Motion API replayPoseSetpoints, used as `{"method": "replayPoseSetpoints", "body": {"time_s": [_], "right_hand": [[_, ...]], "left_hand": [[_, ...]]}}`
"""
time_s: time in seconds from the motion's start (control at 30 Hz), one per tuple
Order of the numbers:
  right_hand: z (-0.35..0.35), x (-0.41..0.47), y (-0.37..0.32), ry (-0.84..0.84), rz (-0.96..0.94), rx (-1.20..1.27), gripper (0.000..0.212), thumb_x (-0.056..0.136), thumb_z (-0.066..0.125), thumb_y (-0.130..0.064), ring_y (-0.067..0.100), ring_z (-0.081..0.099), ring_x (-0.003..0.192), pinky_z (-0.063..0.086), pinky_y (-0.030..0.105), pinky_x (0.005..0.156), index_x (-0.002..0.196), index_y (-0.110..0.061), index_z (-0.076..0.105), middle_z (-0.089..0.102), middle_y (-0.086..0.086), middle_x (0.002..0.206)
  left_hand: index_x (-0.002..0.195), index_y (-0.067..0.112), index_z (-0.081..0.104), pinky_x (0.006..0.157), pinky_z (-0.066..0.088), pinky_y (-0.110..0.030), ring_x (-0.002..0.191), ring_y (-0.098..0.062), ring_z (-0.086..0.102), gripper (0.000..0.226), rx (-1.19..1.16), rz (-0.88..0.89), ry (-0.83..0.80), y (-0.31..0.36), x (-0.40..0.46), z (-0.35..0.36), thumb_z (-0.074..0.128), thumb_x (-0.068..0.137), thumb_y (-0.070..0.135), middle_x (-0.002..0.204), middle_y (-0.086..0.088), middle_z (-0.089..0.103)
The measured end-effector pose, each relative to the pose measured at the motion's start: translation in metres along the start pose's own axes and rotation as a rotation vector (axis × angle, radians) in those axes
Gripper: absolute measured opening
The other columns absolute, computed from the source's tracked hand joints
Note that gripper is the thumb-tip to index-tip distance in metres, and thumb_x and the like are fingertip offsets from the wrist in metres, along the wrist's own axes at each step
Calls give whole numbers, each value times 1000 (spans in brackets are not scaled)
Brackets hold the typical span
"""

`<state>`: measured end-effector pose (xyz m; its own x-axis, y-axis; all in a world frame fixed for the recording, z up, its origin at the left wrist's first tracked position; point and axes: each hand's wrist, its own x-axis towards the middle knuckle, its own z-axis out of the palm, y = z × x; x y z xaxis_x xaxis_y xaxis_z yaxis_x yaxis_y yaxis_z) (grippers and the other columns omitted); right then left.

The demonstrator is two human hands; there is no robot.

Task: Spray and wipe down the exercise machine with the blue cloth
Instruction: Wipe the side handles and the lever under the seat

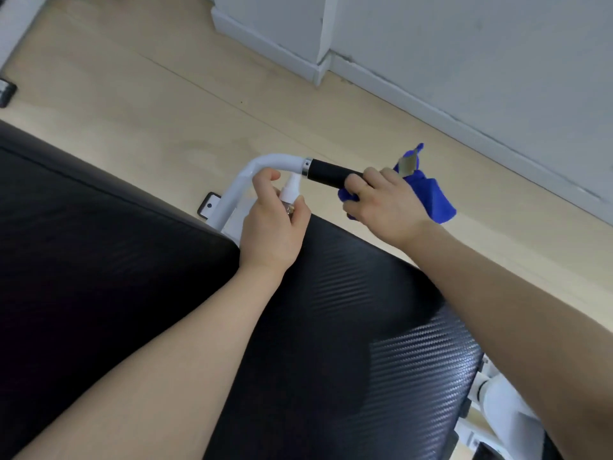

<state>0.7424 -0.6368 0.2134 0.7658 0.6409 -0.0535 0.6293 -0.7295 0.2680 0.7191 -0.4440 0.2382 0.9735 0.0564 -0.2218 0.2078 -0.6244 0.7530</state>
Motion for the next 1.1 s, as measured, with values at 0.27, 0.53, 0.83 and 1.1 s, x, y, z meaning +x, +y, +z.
{"method": "replayPoseSetpoints", "body": {"time_s": [0.27,0.53,0.83,1.1], "right_hand": [[-2,33,-20,125,360,388,29,57,73,0,29,54,63,41,30,51,82,-11,63,59,9,78],[-11,36,0,-155,892,498,23,95,42,-25,33,52,99,31,35,69,110,-10,50,58,12,108],[-6,53,0,-408,895,647,13,91,35,-12,29,52,74,40,36,70,103,-9,41,49,1,73],[-19,79,-17,-327,846,634,15,88,44,-10,30,54,78,33,33,70,101,-13,36,62,8,91]], "left_hand": [[123,9,30,59,34,-30,65,-20,50,37,44,21,29,-4,0,-2,48,91,18,72,5,46],[124,10,31,48,27,-25,57,-6,45,38,60,24,5,-1,-3,1,47,91,19,66,7,46],[124,8,32,59,31,-29,61,-16,47,39,50,24,35,-8,2,-1,48,90,19,66,8,45],[123,6,34,58,28,-29,59,-18,46,38,57,43,56,-3,1,2,48,90,17,65,9,44]]}}
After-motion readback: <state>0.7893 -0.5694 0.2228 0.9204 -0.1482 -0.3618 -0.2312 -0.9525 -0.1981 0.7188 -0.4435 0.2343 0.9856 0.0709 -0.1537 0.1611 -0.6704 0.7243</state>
